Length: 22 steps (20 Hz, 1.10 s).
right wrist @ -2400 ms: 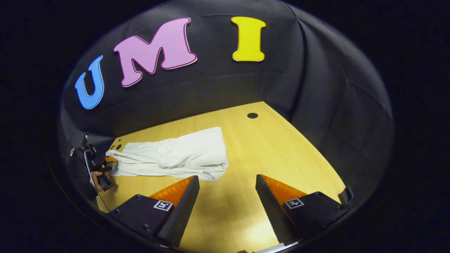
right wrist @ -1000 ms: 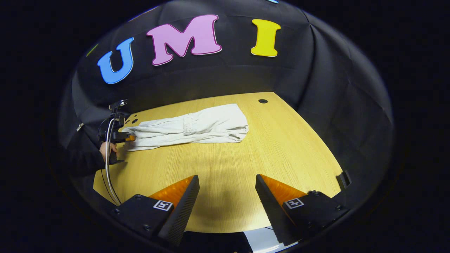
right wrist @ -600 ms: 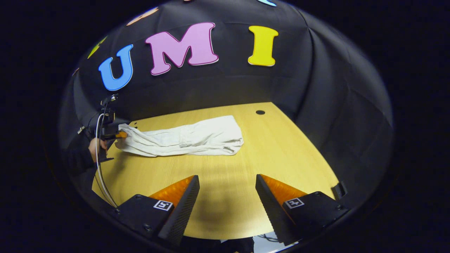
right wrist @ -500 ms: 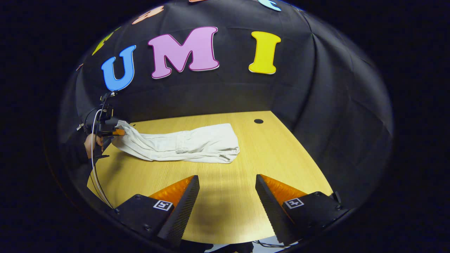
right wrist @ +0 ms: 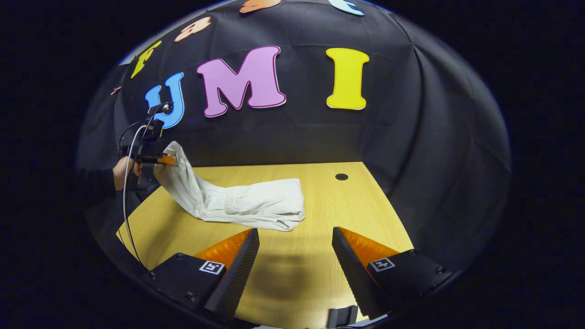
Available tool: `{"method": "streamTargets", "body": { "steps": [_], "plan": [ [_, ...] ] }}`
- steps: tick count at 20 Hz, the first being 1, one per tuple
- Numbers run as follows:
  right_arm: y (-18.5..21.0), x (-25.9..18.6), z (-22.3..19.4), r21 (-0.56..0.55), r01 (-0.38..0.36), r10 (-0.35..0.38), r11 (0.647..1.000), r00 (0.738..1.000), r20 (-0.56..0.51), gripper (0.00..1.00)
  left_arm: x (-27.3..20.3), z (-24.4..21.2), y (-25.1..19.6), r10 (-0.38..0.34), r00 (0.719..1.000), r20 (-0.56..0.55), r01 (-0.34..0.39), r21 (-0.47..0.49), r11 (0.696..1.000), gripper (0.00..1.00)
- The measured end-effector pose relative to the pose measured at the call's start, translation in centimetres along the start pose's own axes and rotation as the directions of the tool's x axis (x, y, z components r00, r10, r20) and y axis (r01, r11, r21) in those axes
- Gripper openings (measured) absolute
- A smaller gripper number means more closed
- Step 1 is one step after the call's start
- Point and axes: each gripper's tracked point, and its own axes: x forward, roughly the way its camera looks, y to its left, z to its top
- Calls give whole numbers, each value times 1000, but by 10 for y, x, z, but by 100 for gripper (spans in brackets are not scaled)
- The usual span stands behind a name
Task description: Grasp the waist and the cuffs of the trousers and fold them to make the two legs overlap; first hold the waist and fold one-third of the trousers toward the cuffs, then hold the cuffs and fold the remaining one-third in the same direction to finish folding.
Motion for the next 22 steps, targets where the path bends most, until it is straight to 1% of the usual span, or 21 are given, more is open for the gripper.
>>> {"method": "streamTargets", "body": {
  "steps": [3, 5, 7, 9, 14, 16, 19, 22],
  "plan": [
    [-20, 2, 3, 8, -45, 45, 999, 999, 9, 99, -15, 15, -44, -5, 1000, 14, 4, 17, 1000, 5],
    [-31, 1, 2, 15, -73, 73, 997, 997, 8, 99, -22, 17, -76, -5, 1000, 9, 5, 52, 999, 5],
    [-43, 4, 1, 2, -89, 89, 996, 996, 5, 99, -29, 21, -117, -39, 999, 24, 37, 74, 997, 5],
    [-50, 4, -1, -11, -105, 105, 994, 994, 6, 99, -35, 20, -158, -79, 996, 27, 77, 76, 994, 5],
    [-51, -2, -3, -40, -158, 158, 987, 987, 15, 99, -34, 11, -254, -170, 986, 1, 169, 69, 983, 5],
    [-49, -4, -5, -51, -177, 178, 983, 984, 8, 99, -32, 4, -289, -205, 979, -18, 206, 85, 975, 5],
    [-50, -5, -5, -41, -186, 186, 982, 982, 5, 99, -28, -2, -330, -230, 972, -39, 233, 145, 962, 5],
    [-52, -6, -7, -26, -181, 182, 983, 983, 3, 98, -26, -9, -350, -215, 976, -39, 218, 246, 944, 5]
  ]
}}
